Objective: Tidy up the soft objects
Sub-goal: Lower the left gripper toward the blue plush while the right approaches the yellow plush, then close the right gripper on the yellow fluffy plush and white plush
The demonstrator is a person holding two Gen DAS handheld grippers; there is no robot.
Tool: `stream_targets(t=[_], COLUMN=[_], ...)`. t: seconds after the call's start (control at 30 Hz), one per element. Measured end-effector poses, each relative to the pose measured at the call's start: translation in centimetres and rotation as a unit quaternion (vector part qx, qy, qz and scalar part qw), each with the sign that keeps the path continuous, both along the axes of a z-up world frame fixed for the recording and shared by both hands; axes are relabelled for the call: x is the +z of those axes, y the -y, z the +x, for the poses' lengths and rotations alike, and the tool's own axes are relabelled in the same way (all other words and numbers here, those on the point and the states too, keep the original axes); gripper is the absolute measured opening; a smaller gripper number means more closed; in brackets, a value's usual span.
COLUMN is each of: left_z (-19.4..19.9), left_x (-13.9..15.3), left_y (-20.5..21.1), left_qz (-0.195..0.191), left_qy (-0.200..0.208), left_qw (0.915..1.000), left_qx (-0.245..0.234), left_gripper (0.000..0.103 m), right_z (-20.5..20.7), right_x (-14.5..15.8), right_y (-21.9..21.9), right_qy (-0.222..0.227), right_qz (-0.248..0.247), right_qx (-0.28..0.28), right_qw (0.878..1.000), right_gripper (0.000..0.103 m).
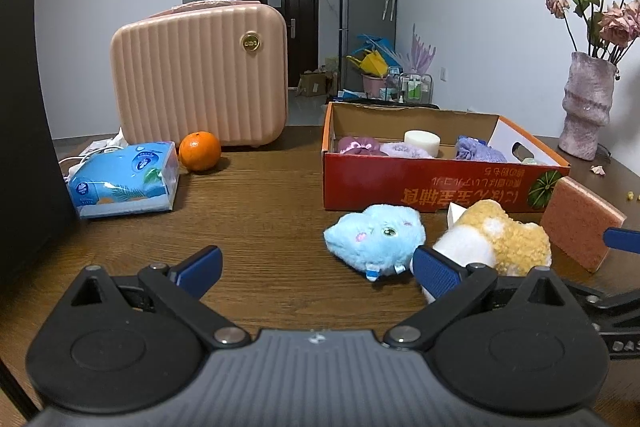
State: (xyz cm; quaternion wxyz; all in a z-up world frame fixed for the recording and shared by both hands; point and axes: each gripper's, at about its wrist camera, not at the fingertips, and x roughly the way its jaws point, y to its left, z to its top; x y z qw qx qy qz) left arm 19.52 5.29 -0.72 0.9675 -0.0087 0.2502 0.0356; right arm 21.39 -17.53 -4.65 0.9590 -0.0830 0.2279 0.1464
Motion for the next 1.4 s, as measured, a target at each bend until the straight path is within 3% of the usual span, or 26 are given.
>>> stream_targets(t=[0.23, 0.53, 0.67, 0.87, 1.23, 1.4], left_z=[0.6, 0.8, 0.8, 0.9, 1.1, 1.0], left_x=[-0.8, -1.1, -1.2, -1.3, -1.5, -1.4], left_y=[-0.2, -0.7, -0.8, -0.9, -1.0, -1.0], left_qz=[0.012, 0.016, 0.015, 0.013, 0.011, 0.01], left_qy=[-0.007, -0.012, -0.013, -0.018, -0.022, -0.019], left_qw=[0.9999, 0.9998, 0.9998, 0.9997, 0.9996, 0.9997], left_qx=[0.005, 0.003, 0.007, 0.008, 0.01, 0.01], left_gripper=[0.103, 0.103, 0.103, 0.103, 0.103, 0.103], right_z=[3.4, 5.9, 6.2, 6.2, 5.2, 3.9], right_x=[-0.7, -1.3, -1.6, -2.0, -1.6, -1.1], right_y=[-1.7, -3.5, -3.9, -4.1, -3.6, -2.8], right_qy=[-0.011, -0.021, -0.026, -0.03, -0.015, 0.005], right_qz=[-0.05, -0.1, -0.105, -0.099, -0.075, -0.051], right_qx=[0.008, 0.061, 0.082, 0.114, 0.12, 0.106], right_qw=[0.999, 0.993, 0.991, 0.988, 0.99, 0.993], right_gripper=[0.103, 0.1, 0.091, 0.063, 0.049, 0.047])
